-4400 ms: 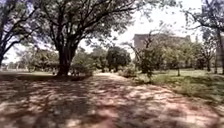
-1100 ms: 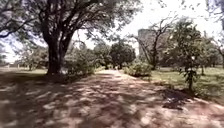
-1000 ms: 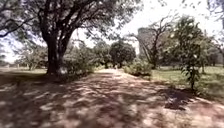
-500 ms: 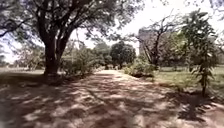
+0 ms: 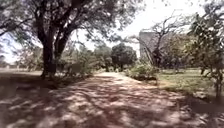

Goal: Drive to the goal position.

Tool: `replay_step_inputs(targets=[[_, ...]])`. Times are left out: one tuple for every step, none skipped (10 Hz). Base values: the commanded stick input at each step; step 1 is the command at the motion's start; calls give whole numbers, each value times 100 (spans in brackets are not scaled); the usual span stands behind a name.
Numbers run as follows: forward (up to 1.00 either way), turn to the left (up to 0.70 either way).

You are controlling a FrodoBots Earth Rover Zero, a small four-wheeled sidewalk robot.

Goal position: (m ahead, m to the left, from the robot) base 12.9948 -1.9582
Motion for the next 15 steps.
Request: replay_step_inputs(targets=[[70, 0], [70, 0], [70, 0], [70, 0], [70, 0], [70, 0], [70, 0], [70, 0], [70, 0], [70, 0], [70, 0], [70, 0], [70, 0], [70, 0], [70, 0]])
